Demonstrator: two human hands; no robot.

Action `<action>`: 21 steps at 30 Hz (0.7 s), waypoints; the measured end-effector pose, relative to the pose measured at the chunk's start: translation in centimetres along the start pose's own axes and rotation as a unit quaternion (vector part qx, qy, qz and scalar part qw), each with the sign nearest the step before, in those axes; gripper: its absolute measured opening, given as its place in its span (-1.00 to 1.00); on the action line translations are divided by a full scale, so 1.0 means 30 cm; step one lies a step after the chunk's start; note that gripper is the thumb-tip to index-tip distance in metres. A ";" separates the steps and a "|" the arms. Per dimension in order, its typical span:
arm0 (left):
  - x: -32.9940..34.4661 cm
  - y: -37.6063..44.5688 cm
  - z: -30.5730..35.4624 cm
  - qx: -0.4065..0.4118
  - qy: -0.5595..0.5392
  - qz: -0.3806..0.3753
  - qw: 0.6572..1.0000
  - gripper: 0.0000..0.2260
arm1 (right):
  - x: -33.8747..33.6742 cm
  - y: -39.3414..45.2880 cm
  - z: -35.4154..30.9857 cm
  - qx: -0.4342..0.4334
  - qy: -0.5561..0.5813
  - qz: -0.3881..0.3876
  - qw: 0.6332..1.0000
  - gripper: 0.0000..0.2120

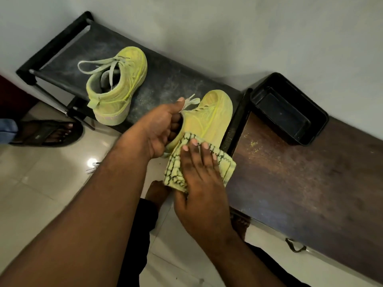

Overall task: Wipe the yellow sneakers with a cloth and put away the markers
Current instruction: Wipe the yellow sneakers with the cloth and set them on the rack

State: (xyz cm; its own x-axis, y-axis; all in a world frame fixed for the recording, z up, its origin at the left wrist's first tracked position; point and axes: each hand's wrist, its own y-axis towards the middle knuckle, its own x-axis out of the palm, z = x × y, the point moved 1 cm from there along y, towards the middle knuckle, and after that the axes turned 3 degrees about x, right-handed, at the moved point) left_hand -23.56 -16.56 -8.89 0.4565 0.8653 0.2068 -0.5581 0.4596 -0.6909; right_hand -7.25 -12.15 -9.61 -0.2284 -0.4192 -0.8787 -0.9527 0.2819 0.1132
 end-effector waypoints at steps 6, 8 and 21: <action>0.049 -0.006 0.005 -0.004 -0.110 0.048 0.993 -0.70 | -0.052 0.076 0.091 0.114 0.045 0.017 0.992 -0.34; 0.045 -0.006 0.007 -0.013 -0.129 0.060 0.990 -0.71 | -0.021 0.047 0.037 0.010 -0.005 -0.003 1.000 -0.33; 0.065 -0.007 0.002 -0.012 -0.184 0.097 0.978 -0.67 | -0.013 0.066 0.061 -0.051 0.012 -0.038 0.998 -0.33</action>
State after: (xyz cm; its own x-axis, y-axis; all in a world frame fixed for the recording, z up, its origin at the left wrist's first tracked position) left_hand -22.60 -14.97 -8.30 0.0606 0.9514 0.3020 -0.5908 0.2780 -0.7574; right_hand -8.67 -9.85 -9.89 -0.1592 -0.4562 -0.8755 -0.9826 0.1594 0.0956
